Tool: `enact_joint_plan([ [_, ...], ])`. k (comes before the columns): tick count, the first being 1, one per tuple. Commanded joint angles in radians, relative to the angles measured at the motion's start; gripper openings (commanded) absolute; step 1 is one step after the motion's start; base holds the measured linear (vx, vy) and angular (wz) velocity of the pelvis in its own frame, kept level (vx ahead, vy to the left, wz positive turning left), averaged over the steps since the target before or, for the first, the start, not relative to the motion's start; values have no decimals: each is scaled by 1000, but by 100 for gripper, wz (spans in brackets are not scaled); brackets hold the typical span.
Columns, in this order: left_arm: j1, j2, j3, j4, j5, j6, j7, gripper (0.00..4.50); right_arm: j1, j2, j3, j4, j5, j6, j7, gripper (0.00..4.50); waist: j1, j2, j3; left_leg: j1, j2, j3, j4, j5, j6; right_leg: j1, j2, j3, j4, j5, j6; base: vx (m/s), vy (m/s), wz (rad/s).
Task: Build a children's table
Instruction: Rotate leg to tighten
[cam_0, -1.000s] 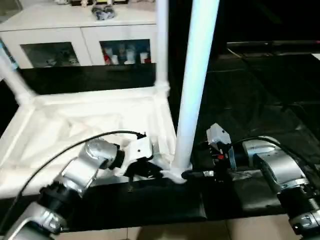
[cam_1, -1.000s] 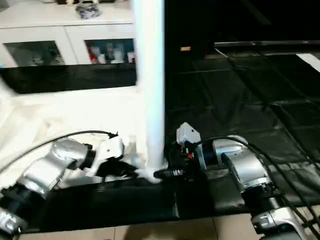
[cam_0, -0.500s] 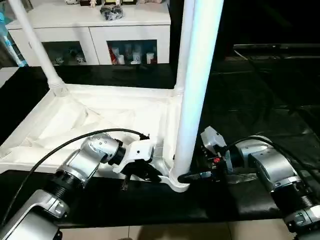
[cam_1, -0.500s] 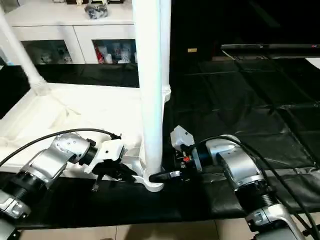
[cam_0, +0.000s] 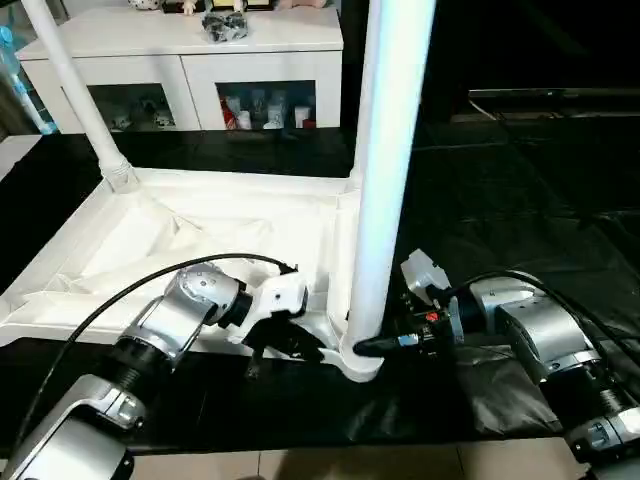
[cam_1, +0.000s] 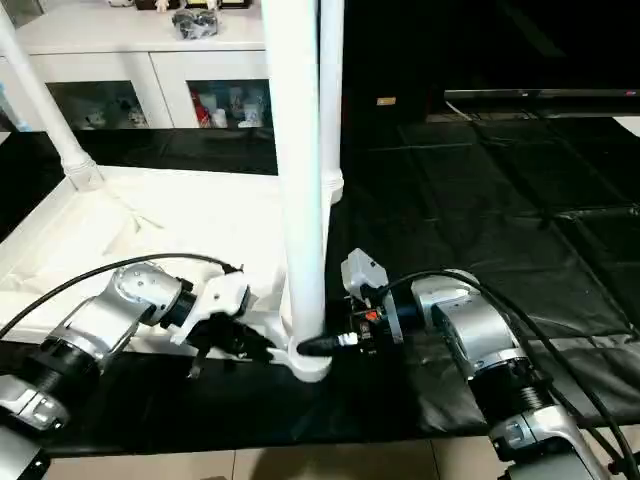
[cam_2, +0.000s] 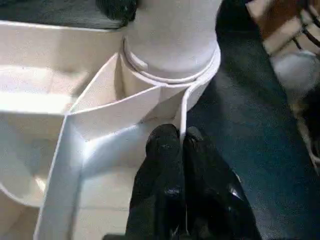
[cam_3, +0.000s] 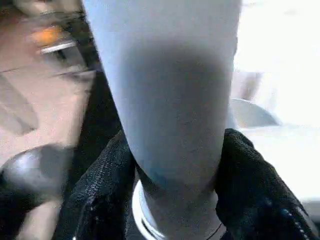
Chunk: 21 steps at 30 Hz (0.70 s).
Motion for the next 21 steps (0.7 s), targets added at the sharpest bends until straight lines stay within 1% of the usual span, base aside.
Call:
enact_joint_plan([
  [1,-43,-71,25,22,-7,47,118,0,9,80,20,-10,-54,15,-187,199,-10,-4,-60,-3,12,-1,-77,-224,19,55,-46,39,-83,-406,-160,0,0,0],
  [2,-50,-85,32,32,-2,57,148,0,8,103,12,2,-71,18,-247,198,-14,-4,-59,-1,9,-2,-77,-228,10,51,-46,37,-88,-442,-142,0,0,0],
  [3,-54,-93,36,38,0,63,165,0,7,116,8,9,-80,20,-282,197,-23,-3,-58,-1,6,-4,-78,-237,4,52,-45,35,-93,-474,-124,0,0,0],
  [4,-73,-128,56,59,7,97,238,0,1,160,-5,35,-109,28,-390,195,-34,-2,-58,-2,4,-4,-77,-239,0,50,-45,34,-95,-486,-117,0,0,0],
  [5,-81,-142,65,67,6,112,263,0,-4,173,-8,45,-118,28,-422,193,-40,-1,-57,-3,4,-6,-77,-244,-2,51,-45,32,-96,-493,-115,0,0,0],
  [6,-96,-167,80,84,5,128,309,0,-17,202,-21,65,-124,40,-481,192,-48,-4,-58,-3,1,-7,-76,-253,4,52,-44,29,-99,-508,-107,0,0,0],
  [7,-110,-188,93,101,5,139,350,0,-29,226,-33,85,-126,52,-533,192,-53,-4,-59,-3,0,-6,-75,-250,9,50,-43,29,-102,-507,-107,0,0,0],
  [8,-123,-209,105,118,6,150,389,0,-41,250,-46,102,-128,66,-583,192,-59,-5,-61,-9,-1,-7,-75,-237,16,54,-43,30,-99,-488,-112,0,0,0],
  [9,-138,-229,117,135,5,155,423,0,-54,269,-52,119,-134,64,-621,191,-63,-9,-63,-9,0,-7,-74,-228,20,53,-42,30,-98,-470,-119,0,0,0],
  [10,-144,-236,121,142,5,156,437,0,-59,277,-54,125,-135,64,-633,191,-64,-8,-64,-8,-2,-6,-72,-219,23,52,-42,31,-97,-457,-124,0,0,0],
  [11,-175,-271,142,175,6,159,502,0,-85,318,-64,152,-150,60,-698,191,-66,-10,-64,-11,-1,-4,-72,-204,34,52,-42,33,-94,-425,-136,0,0,0],
  [12,-180,-276,145,180,6,159,510,0,-88,324,-64,156,-153,59,-707,191,-65,-6,-67,-10,1,-4,-71,-186,33,52,-43,34,-89,-392,-150,0,0,0],
  [13,-187,-285,152,186,8,161,526,0,-93,334,-64,162,-161,58,-718,191,-65,-9,-69,-12,1,-4,-70,-177,38,55,-43,34,-87,-368,-157,0,0,0],
  [15,-192,-291,156,188,14,158,535,0,-96,344,-65,167,-157,60,-709,191,-60,-8,-72,-12,4,-2,-68,-135,60,59,-43,38,-75,-261,-191,0,0,0],
  [16,-191,-294,156,183,20,162,535,0,-92,352,-72,164,-148,58,-706,191,-59,-9,-73,-12,5,-1,-67,-124,67,59,-44,39,-73,-236,-200,0,0,0],
  [17,-189,-294,154,176,25,165,532,0,-88,357,-78,158,-141,55,-703,226,-57,-8,-74,-15,5,-1,-67,-101,78,62,-44,40,-67,-195,-215,0,0,0],
  [18,-188,-293,153,175,26,164,531,0,-87,357,-79,157,-140,54,-702,247,-54,-8,-75,-15,5,0,-66,-89,85,64,-45,40,-64,-169,-225,0,0,0],
  [19,-182,-286,145,165,32,161,518,0,-82,357,-83,150,-134,48,-694,261,-54,-7,-73,-15,6,0,-67,-90,87,63,-45,40,-65,-168,-228,0,0,0],
  [20,-170,-271,132,157,41,150,492,0,-74,351,-91,141,-126,42,-685,264,-53,0,-72,-13,7,0,-68,-103,86,62,-46,40,-67,-176,-230,0,0,0],
  [21,-165,-262,126,157,46,139,478,0,-70,346,-96,136,-122,42,-680,270,-53,-3,-71,-12,8,0,-69,-113,85,62,-46,39,-69,-186,-228,0,0,0],
])
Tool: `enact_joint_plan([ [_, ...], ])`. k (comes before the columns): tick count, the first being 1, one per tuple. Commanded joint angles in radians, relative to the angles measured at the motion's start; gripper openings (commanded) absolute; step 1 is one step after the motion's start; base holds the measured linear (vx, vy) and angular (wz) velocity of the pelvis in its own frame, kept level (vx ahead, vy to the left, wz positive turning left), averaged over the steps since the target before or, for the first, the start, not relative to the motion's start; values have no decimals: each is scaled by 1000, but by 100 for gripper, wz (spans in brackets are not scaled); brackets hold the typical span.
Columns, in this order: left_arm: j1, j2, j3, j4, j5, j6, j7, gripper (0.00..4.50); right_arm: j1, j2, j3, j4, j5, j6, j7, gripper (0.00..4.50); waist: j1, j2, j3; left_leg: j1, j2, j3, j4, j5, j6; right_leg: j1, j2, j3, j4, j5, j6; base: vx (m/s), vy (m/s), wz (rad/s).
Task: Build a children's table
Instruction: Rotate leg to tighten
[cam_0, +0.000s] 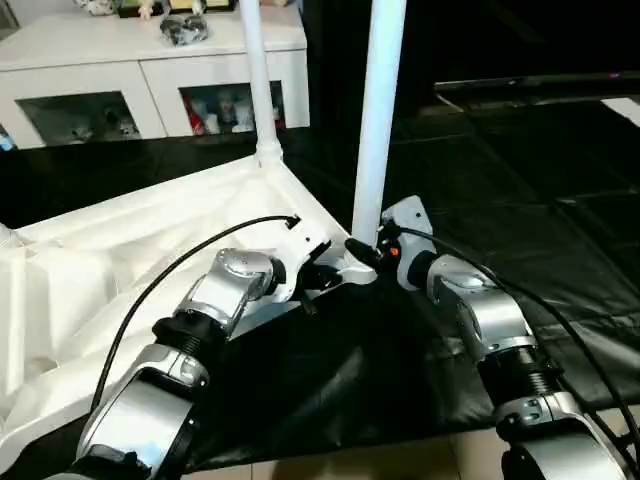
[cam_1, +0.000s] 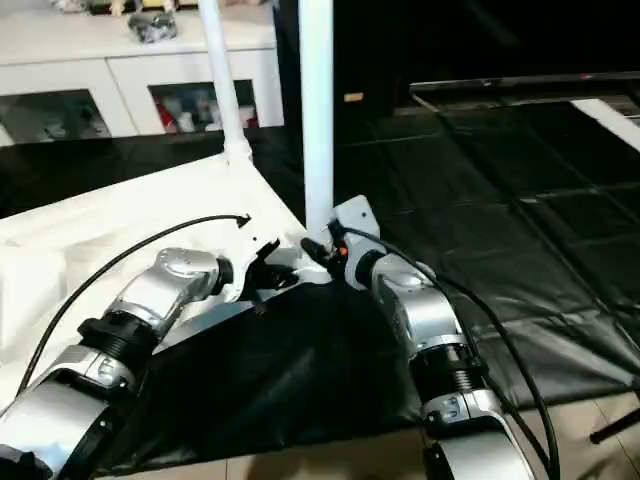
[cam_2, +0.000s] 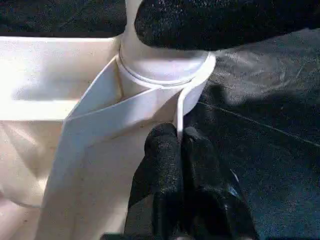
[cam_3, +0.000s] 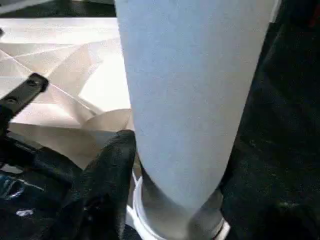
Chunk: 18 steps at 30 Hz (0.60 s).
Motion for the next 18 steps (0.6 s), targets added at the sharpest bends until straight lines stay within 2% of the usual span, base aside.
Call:
enact_joint_plan([
  [1,-19,-31,-21,-52,-6,-38,-23,0,19,69,85,4,34,20,74,280,5,-6,-68,-9,7,1,-64,-130,78,67,-47,41,-67,-205,-223,0,0,0],
  [4,-2,0,-41,-55,5,-84,-73,0,42,32,80,-30,51,13,136,306,4,-5,-65,-8,8,0,-67,-160,68,68,-47,41,-73,-249,-210,0,0,0],
  [8,17,27,-52,-76,2,-99,-134,0,72,-32,99,-76,63,2,247,336,6,-2,-66,-7,11,-1,-68,-166,67,67,-46,42,-71,-230,-216,0,0,0],
  [9,27,44,-58,-90,0,-104,-172,0,90,-72,109,-102,72,-12,312,348,11,-2,-64,-7,12,0,-68,-179,70,71,-46,42,-73,-231,-216,0,0,0],
  [11,43,74,-76,-112,-2,-145,-244,0,101,-124,104,-127,92,-20,386,353,14,1,-64,-5,14,1,-69,-187,74,67,-48,43,-74,-241,-219,0,0,0],
  [13,57,98,-93,-136,-13,-177,-320,0,104,-174,109,-134,94,-27,452,387,17,-3,-63,-7,15,1,-69,-188,76,67,-47,43,-73,-247,-220,0,0,0],
  [14,62,108,-99,-146,-19,-183,-353,0,105,-195,114,-138,92,-30,485,389,20,1,-63,-6,17,2,-68,-189,77,65,-48,43,-72,-251,-221,0,0,0],
  [15,62,108,-99,-146,-19,-183,-353,0,105,-195,114,-138,92,-30,485,394,24,1,-63,-5,17,3,-68,-188,76,64,-48,43,-73,-258,-222,0,0,0],
  [18,79,157,-138,-165,-8,-231,-462,0,103,-272,127,-156,123,-49,647,394,39,-1,-64,2,22,4,-68,-190,75,59,-48,45,-69,-249,-228,0,0,0],
])
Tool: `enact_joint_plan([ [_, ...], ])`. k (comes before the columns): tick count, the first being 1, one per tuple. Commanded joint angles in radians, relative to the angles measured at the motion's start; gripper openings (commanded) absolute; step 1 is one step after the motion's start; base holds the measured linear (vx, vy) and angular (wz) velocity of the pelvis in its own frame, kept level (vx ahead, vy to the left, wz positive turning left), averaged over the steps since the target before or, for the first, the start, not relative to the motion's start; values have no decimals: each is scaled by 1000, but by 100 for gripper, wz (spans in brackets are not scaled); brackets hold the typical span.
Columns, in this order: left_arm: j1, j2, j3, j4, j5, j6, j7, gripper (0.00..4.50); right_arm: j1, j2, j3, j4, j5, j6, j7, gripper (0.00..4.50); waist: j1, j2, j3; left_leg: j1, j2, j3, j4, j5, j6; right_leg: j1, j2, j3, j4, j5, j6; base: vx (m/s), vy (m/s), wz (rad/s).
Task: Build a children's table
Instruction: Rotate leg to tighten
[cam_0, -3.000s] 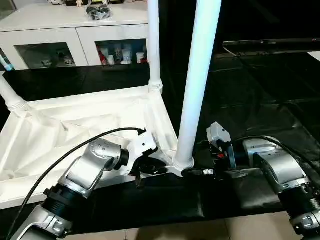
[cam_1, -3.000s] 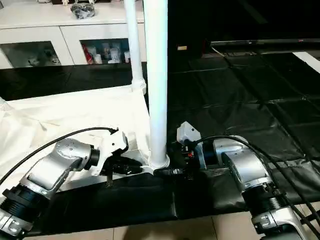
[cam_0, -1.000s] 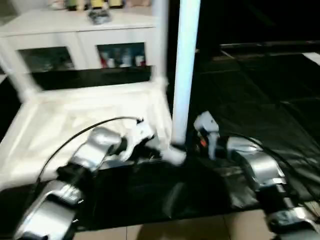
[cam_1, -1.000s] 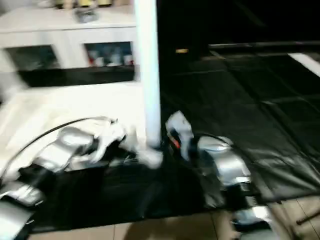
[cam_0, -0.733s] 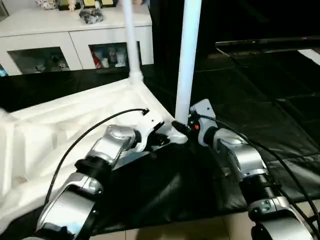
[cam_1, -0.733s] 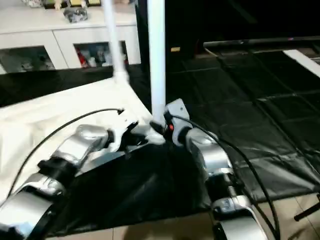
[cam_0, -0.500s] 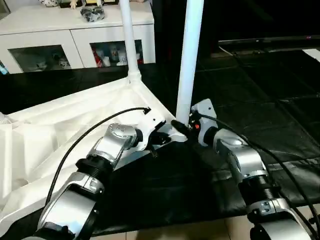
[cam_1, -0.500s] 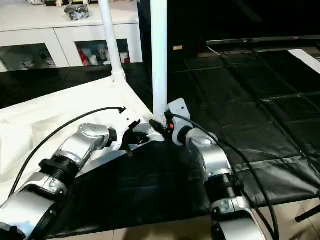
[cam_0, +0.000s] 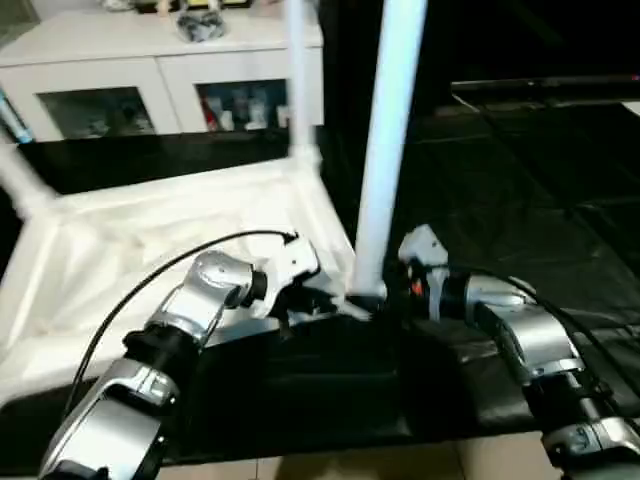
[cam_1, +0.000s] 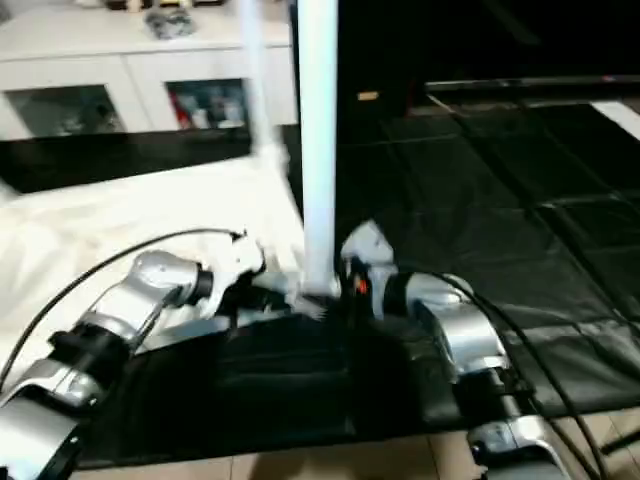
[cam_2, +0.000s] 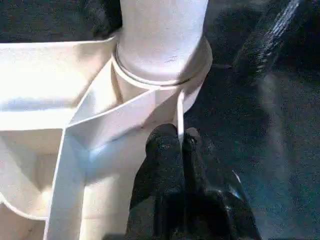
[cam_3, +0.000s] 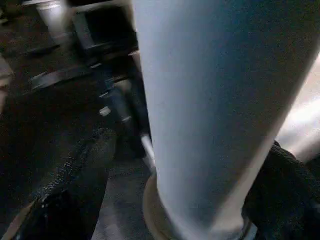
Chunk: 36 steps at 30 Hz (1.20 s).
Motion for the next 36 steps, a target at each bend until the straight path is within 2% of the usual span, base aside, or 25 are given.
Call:
enact_joint_plan([
  [1,-6,12,-40,-41,5,-54,-88,0,-4,-31,15,-33,27,-24,95,394,-1,-4,-67,3,23,4,-69,-188,78,57,-47,46,-69,-238,-232,0,0,0],
  [4,-3,23,-49,-40,8,-75,-117,0,-6,-52,25,-35,38,-39,147,394,9,-6,-68,1,22,4,-68,-181,80,59,-47,47,-64,-215,-236,0,0,0],
  [5,-1,27,-55,-43,9,-83,-131,0,-6,-59,28,-35,45,-36,167,394,11,-11,-67,-1,22,5,-69,-178,77,59,-48,47,-64,-221,-233,0,0,0],
  [8,10,49,-71,-70,3,-100,-192,0,-14,-75,42,-32,66,-24,232,394,14,-11,-68,-2,22,3,-69,-172,76,62,-51,47,-65,-247,-224,0,0,0],
  [11,15,60,-79,-83,2,-107,-213,0,-20,-79,47,-28,72,-15,261,361,14,-12,-66,-4,22,4,-70,-166,77,59,-50,47,-66,-260,-219,0,0,0],
  [13,21,68,-85,-93,2,-115,-227,0,-26,-85,57,-19,74,-16,290,358,14,-12,-65,-4,21,4,-70,-175,73,59,-50,46,-69,-282,-213,0,0,0],
  [14,23,69,-86,-95,2,-116,-228,0,-26,-86,59,-18,73,-18,294,342,15,-15,-65,-3,23,2,-72,-178,70,59,-51,46,-68,-295,-208,0,0,0],
  [17,25,69,-87,-97,1,-121,-231,0,-29,-86,60,-10,72,-27,300,311,15,-15,-66,-3,22,3,-70,-165,68,58,-50,47,-69,-290,-206,0,0,0],
  [21,29,67,-87,-106,1,-122,-229,0,-34,-83,64,-1,71,-32,309,276,15,-16,-67,-4,22,3,-69,-152,71,58,-49,47,-65,-268,-211,0,0,0],
  [30,31,64,-78,-103,3,-112,-206,0,-31,-82,74,-6,77,-22,327,209,16,-18,-67,-4,21,4,-69,-151,71,58,-49,47,-67,-290,-202,0,0,0],
  [33,21,41,-51,-80,0,-66,-143,0,-18,-71,70,-29,88,11,306,203,16,-15,-67,-3,21,4,-68,-147,71,57,-48,47,-66,-279,-206,0,0,0],
  [34,21,41,-51,-80,0,-66,-143,0,-18,-71,70,-29,88,11,306,202,15,-17,-66,-4,21,5,-68,-148,71,58,-48,47,-67,-279,-207,0,0,0],
  [36,8,16,-24,-63,-7,-23,-82,0,-1,-50,64,-52,85,48,244,201,16,-16,-64,-4,20,4,-69,-161,67,58,-49,46,-71,-311,-198,0,0,0],
])
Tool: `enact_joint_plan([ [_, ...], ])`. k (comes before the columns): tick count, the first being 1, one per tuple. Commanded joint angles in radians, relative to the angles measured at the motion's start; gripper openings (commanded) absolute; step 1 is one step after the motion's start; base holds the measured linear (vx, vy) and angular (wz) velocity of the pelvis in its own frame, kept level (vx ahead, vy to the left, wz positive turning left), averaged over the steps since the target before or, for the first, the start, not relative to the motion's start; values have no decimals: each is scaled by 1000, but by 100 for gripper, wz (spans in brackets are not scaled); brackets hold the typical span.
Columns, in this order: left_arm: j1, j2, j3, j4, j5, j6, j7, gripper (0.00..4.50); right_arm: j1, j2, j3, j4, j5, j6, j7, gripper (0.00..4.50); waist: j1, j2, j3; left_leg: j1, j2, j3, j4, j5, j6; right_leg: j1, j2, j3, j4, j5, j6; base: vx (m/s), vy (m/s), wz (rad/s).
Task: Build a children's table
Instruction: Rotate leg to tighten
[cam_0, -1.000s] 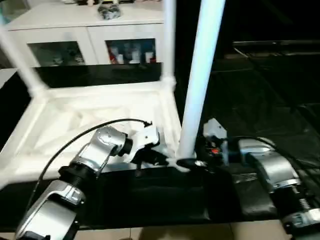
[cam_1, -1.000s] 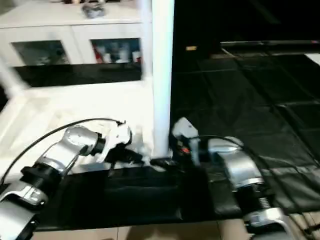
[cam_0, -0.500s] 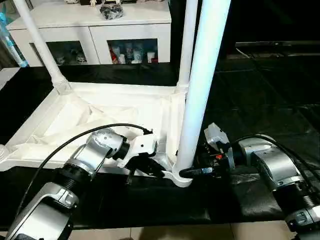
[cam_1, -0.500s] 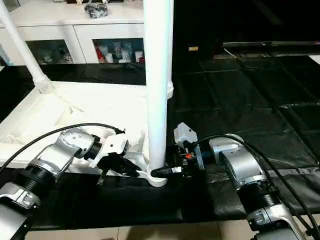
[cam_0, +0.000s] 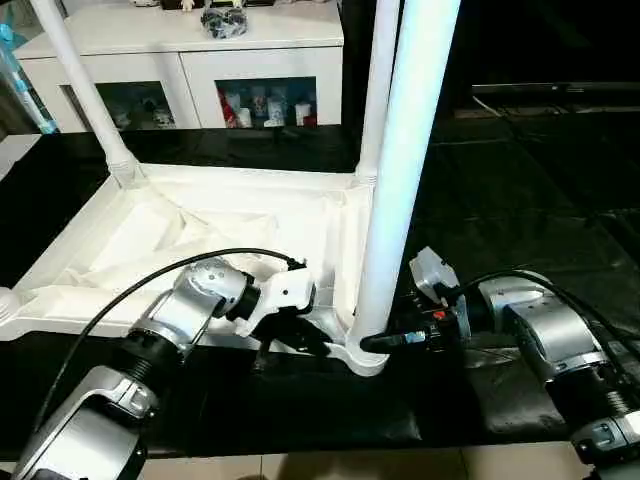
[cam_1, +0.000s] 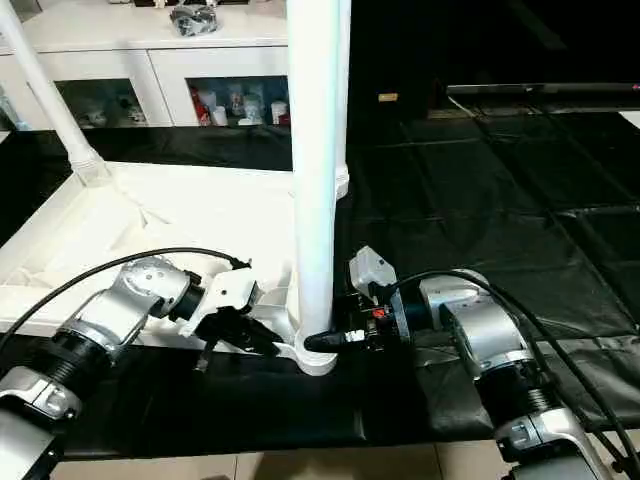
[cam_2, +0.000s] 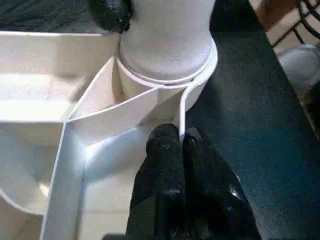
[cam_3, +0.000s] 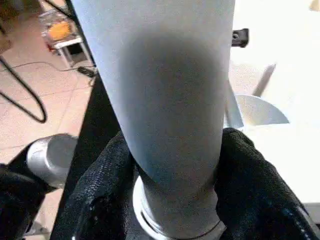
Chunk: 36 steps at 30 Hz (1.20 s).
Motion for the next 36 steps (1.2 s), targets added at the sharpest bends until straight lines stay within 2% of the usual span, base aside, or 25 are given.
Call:
enact_joint_plan([
  [1,-25,-30,30,8,-3,36,75,0,16,27,14,-44,21,37,-28,201,-7,-11,-63,-2,20,4,-72,-166,64,56,-48,45,-74,-323,-194,0,0,0],
  [2,-28,-37,37,11,-5,48,90,0,19,34,12,-46,15,47,-54,201,-8,-14,-64,-2,19,3,-72,-170,59,57,-49,44,-77,-341,-185,0,0,0],
  [4,-46,-68,64,28,-7,102,167,0,19,102,-7,-20,-36,57,-232,201,-15,-12,-63,-3,15,1,-74,-175,42,56,-48,43,-80,-367,-170,0,0,0],
  [6,-60,-95,85,43,-8,146,233,0,17,154,-16,-1,-74,60,-354,199,-28,-13,-62,-6,10,-1,-75,-178,24,59,-47,40,-80,-390,-153,0,0,0],
  [7,-70,-112,96,55,-4,167,275,0,14,180,-15,10,-94,59,-410,199,-31,-10,-63,-4,9,-2,-75,-181,22,59,-47,39,-81,-393,-152,0,0,0],
  [8,-70,-112,96,55,-4,167,275,0,14,180,-15,10,-94,59,-410,199,-43,-11,-62,-5,8,-2,-75,-183,19,57,-46,39,-83,-397,-150,0,0,0],
  [9,-89,-144,116,82,-3,194,347,0,-9,229,-24,41,-113,78,-503,198,-48,-15,-63,-7,7,-3,-74,-180,28,61,-45,39,-84,-388,-151,0,0,0],
  [10,-103,-166,130,99,-1,208,397,0,-28,262,-33,63,-123,90,-567,195,-53,-14,-63,-9,6,-2,-73,-177,32,60,-44,40,-82,-377,-156,0,0,0],
  [11,-117,-186,144,117,0,222,445,0,-48,294,-43,86,-132,103,-630,195,-65,-12,-63,-10,4,-1,-71,-170,27,57,-42,40,-80,-362,-168,0,0,0],
  [12,-132,-209,161,136,0,233,497,0,-70,327,-53,107,-139,112,-689,194,-69,-15,-66,-10,2,-4,-71,-168,23,61,-42,36,-82,-371,-164,0,0,0],
  [14,-142,-222,172,147,1,239,527,0,-82,346,-58,118,-144,116,-721,193,-73,-14,-65,-11,3,-3,-70,-167,34,61,-44,38,-83,-357,-171,0,0,0],
  [15,-154,-238,185,161,-1,242,563,0,-102,368,-65,136,-147,117,-756,193,-75,-19,-68,-10,4,-2,-69,-151,45,61,-43,40,-80,-319,-181,0,0,0],
  [16,-154,-238,185,161,-1,242,563,0,-102,368,-65,136,-147,117,-756,193,-75,-16,-69,-10,4,-1,-68,-139,50,60,-43,41,-77,-295,-189,0,0,0],
  [18,-178,-279,216,171,-7,257,627,0,-134,428,-84,156,-153,107,-815,193,-78,-16,-71,-12,3,-1,-66,-117,59,63,-43,40,-73,-256,-208,0,0,0],
  [19,-177,-279,216,171,-7,257,627,0,-134,428,-84,156,-152,107,-815,193,-76,-15,-71,-11,3,0,-66,-112,63,63,-44,40,-72,-246,-210,0,0,0],
  [20,-175,-279,214,165,-6,257,623,0,-133,432,-87,153,-148,102,-810,193,-76,-16,-71,-14,4,0,-65,-98,75,65,-44,41,-69,-218,-218,0,0,0],
  [21,-171,-277,210,157,-2,259,616,0,-132,434,-89,153,-141,100,-804,193,-74,-12,-73,-14,6,-1,-65,-84,84,66,-45,41,-65,-187,-226,0,0,0],
  [23,-165,-272,205,153,8,256,608,0,-131,439,-89,157,-146,90,-804,249,-76,-12,-72,-14,7,0,-64,-81,93,67,-45,41,-62,-156,-239,0,0,0],
  [25,-155,-257,198,148,15,245,587,0,-119,433,-86,146,-144,85,-788,249,-76,-12,-71,-12,6,1,-64,-100,94,66,-45,41,-65,-171,-242,0,0,0],
  [26,-150,-249,195,147,17,240,573,0,-111,426,-87,140,-144,81,-780,273,-76,-13,-70,-12,7,1,-66,-108,91,67,-46,42,-67,-185,-241,0,0,0],
  [29,-137,-223,183,141,25,220,534,0,-88,402,-94,123,-140,77,-753,289,-77,-11,-69,-12,8,0,-67,-120,91,67,-47,43,-68,-196,-236,0,0,0],
  [34,-108,-155,151,118,30,173,412,0,-38,314,-101,77,-111,62,-629,339,-77,-10,-68,-12,11,0,-68,-126,100,68,-47,44,-64,-167,-250,0,0,0],
  [36,-102,-133,139,112,32,167,373,0,-28,279,-100,68,-103,50,-577,357,-74,-9,-67,-8,12,1,-69,-147,93,65,-46,43,-68,-201,-247,0,0,0],
])
